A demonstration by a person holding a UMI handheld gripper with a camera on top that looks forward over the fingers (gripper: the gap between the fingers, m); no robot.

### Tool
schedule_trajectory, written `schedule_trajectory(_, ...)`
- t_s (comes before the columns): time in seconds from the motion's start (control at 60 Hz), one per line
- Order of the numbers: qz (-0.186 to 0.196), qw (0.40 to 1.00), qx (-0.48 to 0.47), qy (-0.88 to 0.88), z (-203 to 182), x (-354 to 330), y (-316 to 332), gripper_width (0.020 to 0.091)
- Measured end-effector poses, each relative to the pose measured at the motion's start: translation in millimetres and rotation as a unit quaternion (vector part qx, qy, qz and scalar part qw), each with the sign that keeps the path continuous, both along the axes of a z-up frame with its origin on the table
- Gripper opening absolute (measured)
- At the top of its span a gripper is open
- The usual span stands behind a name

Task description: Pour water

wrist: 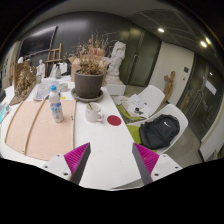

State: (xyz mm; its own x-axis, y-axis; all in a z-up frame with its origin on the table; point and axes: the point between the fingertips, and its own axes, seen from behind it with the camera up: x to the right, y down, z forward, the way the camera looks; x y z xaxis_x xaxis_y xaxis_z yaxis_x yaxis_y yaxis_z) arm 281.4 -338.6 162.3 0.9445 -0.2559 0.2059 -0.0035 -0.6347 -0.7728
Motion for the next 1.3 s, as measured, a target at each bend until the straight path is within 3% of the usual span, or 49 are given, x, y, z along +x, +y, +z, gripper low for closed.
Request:
schedule_trajectory(0.117,0.001,1.0,0.007,0.0,-1,-13,3,0.0854)
schedule_trajectory(0.25,0.014,1.0,0.004,0.003,-15,-92,20,0.0855)
schedule_trajectory(0.567,0.079,0.993,0.072,0.04,-48,-217,120,0.0856)
schedule_trajectory(0.75,0.096,0.988,0.112,0.047,-75,-234,206,0.0853)
schedule_trajectory(0.983,0.081,0.984,0.142,0.063,-106,-219,300,0.0849)
schedule_trajectory(1.067,0.086,0.982,0.153,0.07,-111,-220,320,0.0758)
schedule_trajectory(1.15,0.093,0.98,0.164,0.067,-110,-219,328,0.0511)
schedule_trajectory(1.3,0.105,0.977,0.176,0.061,-108,-219,328,0.0422)
